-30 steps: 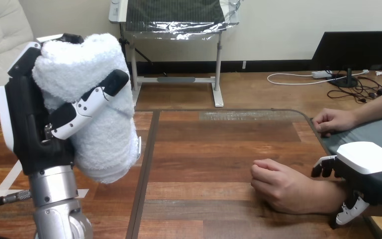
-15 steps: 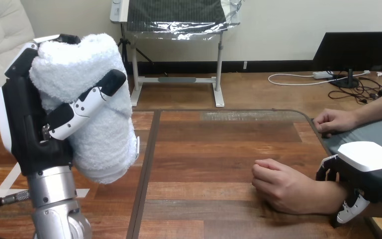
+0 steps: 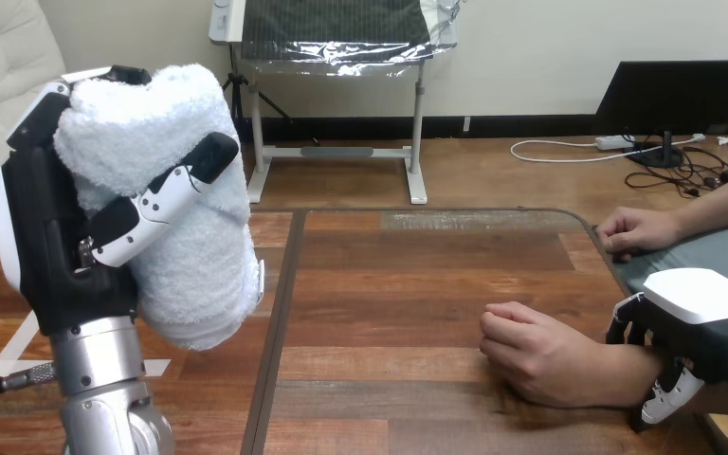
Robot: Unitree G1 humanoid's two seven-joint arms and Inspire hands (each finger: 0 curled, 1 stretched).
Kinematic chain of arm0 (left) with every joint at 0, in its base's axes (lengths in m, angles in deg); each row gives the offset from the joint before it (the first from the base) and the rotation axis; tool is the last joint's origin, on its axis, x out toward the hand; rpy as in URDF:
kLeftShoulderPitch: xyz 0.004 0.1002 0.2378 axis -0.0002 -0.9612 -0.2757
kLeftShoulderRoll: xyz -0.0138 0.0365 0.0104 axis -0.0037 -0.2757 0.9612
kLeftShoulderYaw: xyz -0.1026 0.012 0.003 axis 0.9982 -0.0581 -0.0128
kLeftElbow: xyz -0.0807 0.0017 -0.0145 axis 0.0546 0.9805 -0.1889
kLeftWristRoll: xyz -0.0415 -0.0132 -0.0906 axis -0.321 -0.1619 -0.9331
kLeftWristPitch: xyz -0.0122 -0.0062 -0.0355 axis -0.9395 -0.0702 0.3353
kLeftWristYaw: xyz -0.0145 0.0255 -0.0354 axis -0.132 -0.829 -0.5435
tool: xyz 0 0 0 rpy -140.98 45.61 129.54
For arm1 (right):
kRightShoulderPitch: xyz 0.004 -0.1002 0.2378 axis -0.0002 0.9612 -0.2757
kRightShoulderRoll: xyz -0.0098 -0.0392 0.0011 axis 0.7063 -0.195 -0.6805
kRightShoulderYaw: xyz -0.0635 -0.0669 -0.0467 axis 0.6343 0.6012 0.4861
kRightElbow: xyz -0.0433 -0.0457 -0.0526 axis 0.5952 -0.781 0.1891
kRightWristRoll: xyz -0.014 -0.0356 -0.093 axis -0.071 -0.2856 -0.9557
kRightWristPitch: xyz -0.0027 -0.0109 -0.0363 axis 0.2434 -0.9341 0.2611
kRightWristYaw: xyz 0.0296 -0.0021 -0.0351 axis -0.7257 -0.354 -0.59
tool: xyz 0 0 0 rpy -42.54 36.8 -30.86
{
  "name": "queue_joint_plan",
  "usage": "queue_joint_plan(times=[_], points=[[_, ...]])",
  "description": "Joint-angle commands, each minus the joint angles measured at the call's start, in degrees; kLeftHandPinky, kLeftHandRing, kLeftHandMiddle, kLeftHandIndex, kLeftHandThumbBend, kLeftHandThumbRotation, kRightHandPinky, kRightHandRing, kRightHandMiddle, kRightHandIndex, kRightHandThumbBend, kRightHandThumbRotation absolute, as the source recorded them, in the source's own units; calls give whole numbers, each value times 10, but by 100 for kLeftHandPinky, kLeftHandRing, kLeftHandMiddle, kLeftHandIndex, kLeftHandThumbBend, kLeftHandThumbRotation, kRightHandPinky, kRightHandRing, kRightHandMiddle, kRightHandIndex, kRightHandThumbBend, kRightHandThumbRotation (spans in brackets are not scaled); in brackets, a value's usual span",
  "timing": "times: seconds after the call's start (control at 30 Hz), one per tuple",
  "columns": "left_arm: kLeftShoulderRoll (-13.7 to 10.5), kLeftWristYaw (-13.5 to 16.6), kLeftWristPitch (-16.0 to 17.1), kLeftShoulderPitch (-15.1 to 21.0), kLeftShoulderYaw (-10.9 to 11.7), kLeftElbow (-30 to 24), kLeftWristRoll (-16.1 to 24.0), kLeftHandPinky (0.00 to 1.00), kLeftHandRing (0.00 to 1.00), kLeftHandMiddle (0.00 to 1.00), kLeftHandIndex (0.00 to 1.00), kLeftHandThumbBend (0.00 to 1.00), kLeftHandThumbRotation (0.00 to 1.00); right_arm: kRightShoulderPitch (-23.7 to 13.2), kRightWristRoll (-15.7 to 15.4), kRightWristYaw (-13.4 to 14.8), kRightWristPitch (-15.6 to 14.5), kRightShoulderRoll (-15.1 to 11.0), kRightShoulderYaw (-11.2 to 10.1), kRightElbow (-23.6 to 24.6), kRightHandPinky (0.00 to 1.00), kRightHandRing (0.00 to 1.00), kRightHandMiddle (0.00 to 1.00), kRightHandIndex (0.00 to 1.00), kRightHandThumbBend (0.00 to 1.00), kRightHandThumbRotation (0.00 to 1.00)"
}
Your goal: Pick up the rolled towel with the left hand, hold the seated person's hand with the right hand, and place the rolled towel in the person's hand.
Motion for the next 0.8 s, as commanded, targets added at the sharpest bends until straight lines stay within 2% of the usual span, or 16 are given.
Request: queue_joint_plan(times=[0.0,0.17,0.4,0.53,0.67,0.77], points=[[1,0,14,25,0,-10,5,24,30,37,39,62,0,-7,-1,-9,-24,-6,11,-22,40,54,61,63,96,4],[1,-1,14,26,1,-8,4,24,30,37,39,62,0,-5,0,-5,-17,-6,14,-23,37,50,59,62,96,3],[2,-3,13,27,1,-7,0,24,30,36,39,62,0,-3,6,-4,-12,-2,13,-24,25,35,46,57,96,3],[2,-5,15,27,1,-6,-2,24,30,36,39,62,0,-1,13,-4,-10,0,13,-25,21,30,42,56,97,2],[2,-5,17,28,1,-5,-4,24,30,36,39,62,0,0,11,-12,-18,1,17,-20,18,26,38,55,97,2],[2,-4,17,28,1,-4,-1,24,30,36,39,62,0,0,11,-21,-24,2,19,-16,17,26,39,55,97,2]])
